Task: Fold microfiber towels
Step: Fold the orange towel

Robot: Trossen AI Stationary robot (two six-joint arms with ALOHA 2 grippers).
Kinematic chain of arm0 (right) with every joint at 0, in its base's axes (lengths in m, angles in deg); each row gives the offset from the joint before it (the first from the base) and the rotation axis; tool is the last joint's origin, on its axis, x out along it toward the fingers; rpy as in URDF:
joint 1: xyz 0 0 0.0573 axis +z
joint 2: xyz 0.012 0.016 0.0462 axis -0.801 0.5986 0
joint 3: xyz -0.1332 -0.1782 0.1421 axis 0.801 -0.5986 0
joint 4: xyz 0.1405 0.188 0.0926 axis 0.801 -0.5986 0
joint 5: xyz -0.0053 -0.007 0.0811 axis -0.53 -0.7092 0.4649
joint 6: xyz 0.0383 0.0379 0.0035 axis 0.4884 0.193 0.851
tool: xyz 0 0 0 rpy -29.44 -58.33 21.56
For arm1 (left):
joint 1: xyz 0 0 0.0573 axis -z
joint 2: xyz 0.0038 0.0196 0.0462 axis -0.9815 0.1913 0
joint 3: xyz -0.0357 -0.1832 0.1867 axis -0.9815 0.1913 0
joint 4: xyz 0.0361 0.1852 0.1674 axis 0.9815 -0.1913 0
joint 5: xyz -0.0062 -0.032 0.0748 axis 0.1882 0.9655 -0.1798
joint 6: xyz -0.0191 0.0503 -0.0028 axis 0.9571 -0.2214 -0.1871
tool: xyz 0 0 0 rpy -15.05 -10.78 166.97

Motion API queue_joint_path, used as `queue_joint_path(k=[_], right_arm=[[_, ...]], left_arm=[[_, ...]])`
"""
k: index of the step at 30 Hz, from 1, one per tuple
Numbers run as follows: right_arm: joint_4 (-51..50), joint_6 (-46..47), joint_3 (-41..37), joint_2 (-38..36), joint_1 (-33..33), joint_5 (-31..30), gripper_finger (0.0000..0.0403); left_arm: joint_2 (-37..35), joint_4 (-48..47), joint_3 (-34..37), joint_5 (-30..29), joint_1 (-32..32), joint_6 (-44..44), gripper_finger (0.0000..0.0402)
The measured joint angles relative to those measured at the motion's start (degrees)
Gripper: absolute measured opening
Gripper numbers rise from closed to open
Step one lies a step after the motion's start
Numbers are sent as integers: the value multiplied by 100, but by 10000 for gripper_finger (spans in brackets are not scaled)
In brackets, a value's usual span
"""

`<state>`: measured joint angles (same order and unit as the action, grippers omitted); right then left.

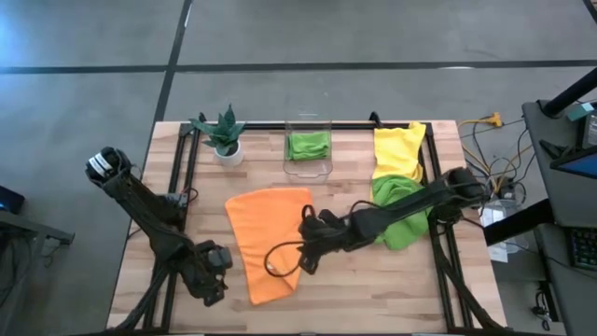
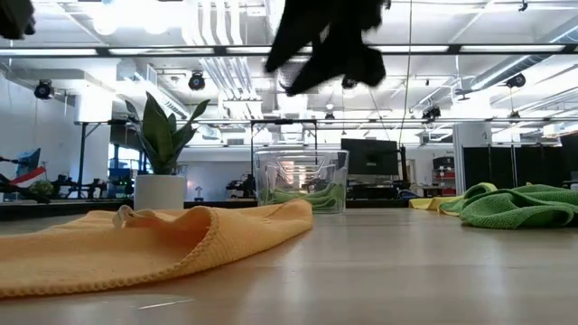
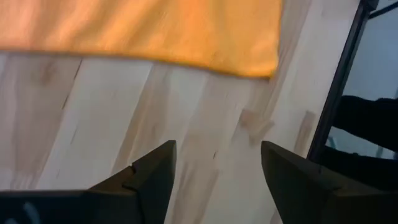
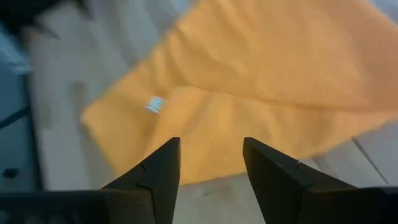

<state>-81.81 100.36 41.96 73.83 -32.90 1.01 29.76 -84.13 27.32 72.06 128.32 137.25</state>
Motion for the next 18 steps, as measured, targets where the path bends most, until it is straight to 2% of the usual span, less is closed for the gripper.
queue_joint_path(k=[3, 7, 9, 13, 18], right_arm=[[563, -650, 2, -59, 196, -7, 171], [1775, -2150, 7, 133, 471, 335, 171], [2084, -2349, 89, 352, 515, 458, 171], [1729, -2168, 522, 899, 428, 471, 171], [1028, -2579, 1427, 1537, 255, 462, 171]], left_arm=[[-309, 21, 206, -276, 185, 190, 218], [-845, 37, 447, -967, 446, 340, 218], [-1099, 34, 548, -1246, 543, 345, 218], [-1540, 83, 690, -1517, 645, 333, 218], [-1883, 166, 966, -1549, 692, 312, 218]])
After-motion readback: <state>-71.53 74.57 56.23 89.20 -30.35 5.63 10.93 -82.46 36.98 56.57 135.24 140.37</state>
